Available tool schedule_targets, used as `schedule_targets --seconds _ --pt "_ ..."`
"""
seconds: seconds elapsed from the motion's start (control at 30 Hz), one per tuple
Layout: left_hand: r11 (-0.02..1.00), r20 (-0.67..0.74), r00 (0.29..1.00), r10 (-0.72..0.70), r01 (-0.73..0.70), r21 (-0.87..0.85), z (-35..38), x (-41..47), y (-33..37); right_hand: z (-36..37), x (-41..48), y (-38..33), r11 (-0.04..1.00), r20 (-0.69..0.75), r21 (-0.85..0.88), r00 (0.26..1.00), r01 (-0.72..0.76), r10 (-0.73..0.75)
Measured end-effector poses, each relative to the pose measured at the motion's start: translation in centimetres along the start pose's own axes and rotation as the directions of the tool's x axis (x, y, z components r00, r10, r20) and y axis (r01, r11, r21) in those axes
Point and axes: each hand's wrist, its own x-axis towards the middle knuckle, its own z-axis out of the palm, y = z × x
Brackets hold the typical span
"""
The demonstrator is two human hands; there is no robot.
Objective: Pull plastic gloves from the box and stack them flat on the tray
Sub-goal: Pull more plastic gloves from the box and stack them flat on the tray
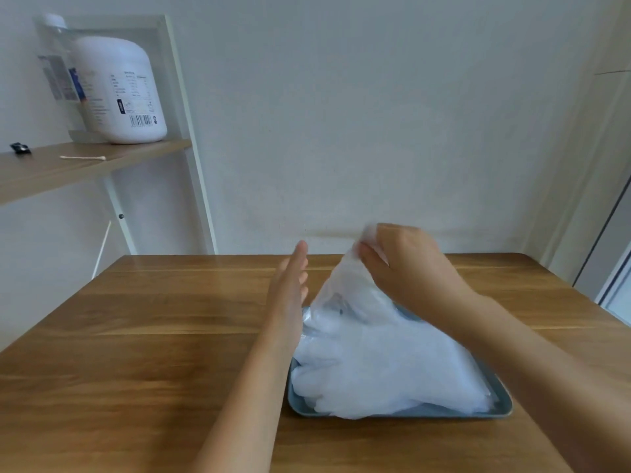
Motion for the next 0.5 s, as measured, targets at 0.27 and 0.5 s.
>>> schedule_targets --seconds 0.27,0.5 --pt "0.778 0.408 0.849 0.335 -0.494 0.389 2.0 -3.0 1.0 -2.6 2.8 -1.7 0.919 0.265 -0.375 0.964 0.124 -0.022" --pt "0.774 0.426 0.816 0.391 -0.542 0.327 2.8 -3.4 0.2 -2.9 2.9 -2.8 0.88 0.346 -0.436 0.938 0.185 -0.026"
